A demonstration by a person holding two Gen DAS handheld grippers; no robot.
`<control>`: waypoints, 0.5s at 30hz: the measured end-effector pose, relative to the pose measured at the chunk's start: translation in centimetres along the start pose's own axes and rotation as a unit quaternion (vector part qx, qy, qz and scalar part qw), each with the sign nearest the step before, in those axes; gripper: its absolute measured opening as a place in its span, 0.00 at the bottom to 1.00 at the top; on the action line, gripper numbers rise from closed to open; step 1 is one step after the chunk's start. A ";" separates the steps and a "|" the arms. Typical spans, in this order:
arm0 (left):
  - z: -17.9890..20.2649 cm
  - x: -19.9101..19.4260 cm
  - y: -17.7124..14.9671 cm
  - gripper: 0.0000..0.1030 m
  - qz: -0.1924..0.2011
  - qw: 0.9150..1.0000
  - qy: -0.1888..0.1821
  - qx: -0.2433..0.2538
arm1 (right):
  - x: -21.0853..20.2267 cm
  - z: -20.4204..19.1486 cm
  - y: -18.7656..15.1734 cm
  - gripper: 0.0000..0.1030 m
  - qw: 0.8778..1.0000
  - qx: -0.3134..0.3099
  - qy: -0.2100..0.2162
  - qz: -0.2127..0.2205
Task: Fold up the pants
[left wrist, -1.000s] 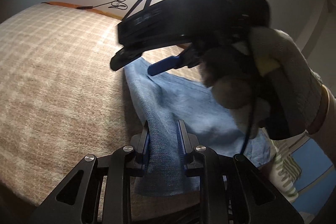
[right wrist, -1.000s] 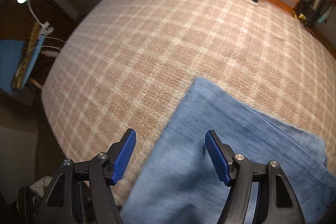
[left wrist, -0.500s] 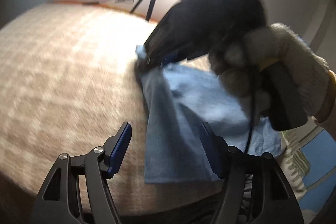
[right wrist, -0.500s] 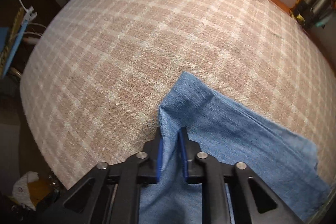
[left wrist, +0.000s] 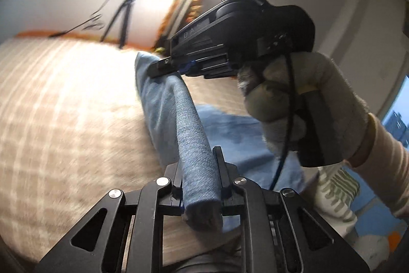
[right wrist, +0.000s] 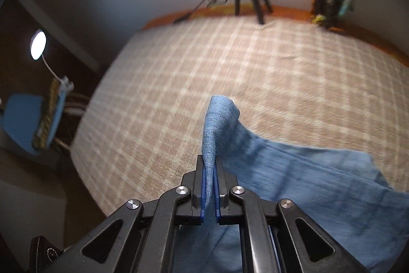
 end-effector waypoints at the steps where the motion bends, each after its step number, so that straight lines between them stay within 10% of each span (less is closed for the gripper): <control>1: 1.2 0.2 0.5 0.15 -0.001 1.000 -0.011 0.010 | -1.3 0.6 0.1 0.02 1.000 0.005 0.004 0.011; 15: 14.3 5.0 1.2 0.13 -0.043 0.985 -0.117 0.117 | -14.9 12.0 -2.0 0.02 0.988 0.078 -0.020 0.131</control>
Point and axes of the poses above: each gripper's, at about its wrist camera, not at the fingertips, and x roughly the way its jaws point, z to its right, y to its top, the point moved 9 cm from there along x, roughly the way its jaws point, and after that the axes turned 6 degrees about y, right-handed, at the moved point
